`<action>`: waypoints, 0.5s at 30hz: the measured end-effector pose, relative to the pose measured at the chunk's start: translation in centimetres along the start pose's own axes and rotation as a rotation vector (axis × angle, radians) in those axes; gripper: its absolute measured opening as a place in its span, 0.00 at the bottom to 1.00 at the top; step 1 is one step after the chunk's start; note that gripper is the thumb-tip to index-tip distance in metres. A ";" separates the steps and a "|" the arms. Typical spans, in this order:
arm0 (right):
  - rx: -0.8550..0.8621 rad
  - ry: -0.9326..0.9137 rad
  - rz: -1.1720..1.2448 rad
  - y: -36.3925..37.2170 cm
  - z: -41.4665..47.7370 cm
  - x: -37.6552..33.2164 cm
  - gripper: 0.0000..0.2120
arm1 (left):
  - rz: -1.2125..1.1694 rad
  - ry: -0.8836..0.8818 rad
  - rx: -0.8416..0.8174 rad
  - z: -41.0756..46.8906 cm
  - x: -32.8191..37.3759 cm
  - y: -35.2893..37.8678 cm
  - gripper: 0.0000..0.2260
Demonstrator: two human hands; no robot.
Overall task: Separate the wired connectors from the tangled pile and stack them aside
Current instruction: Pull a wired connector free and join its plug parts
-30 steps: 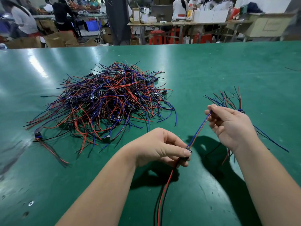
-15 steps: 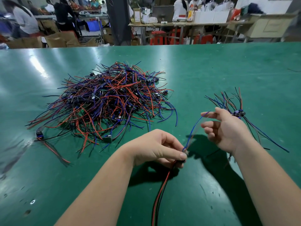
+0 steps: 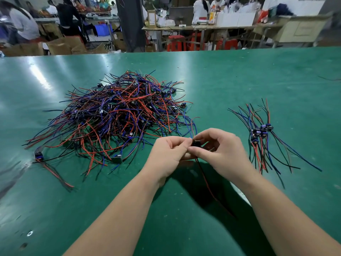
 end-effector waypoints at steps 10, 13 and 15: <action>0.446 -0.037 -0.135 -7.0 0.9 0.7 0.10 | 0.036 -0.053 -0.109 -0.5 -0.3 1.5 0.07; 0.519 0.140 -0.378 -9.5 1.6 3.3 0.06 | 0.034 -0.062 -0.044 -0.4 -0.3 0.7 0.07; 0.484 0.273 -0.531 -9.7 1.9 5.0 0.04 | 0.073 -0.037 0.054 -0.2 -0.1 -0.3 0.07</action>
Point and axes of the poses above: each hand's wrist, its own z-axis towards the middle knuckle, its own y-axis out of the palm, x = y × z, the point moved 9 cm from there along z, towards the middle knuckle, and after that the axes turned 11 degrees about y, right-handed, at the moved point
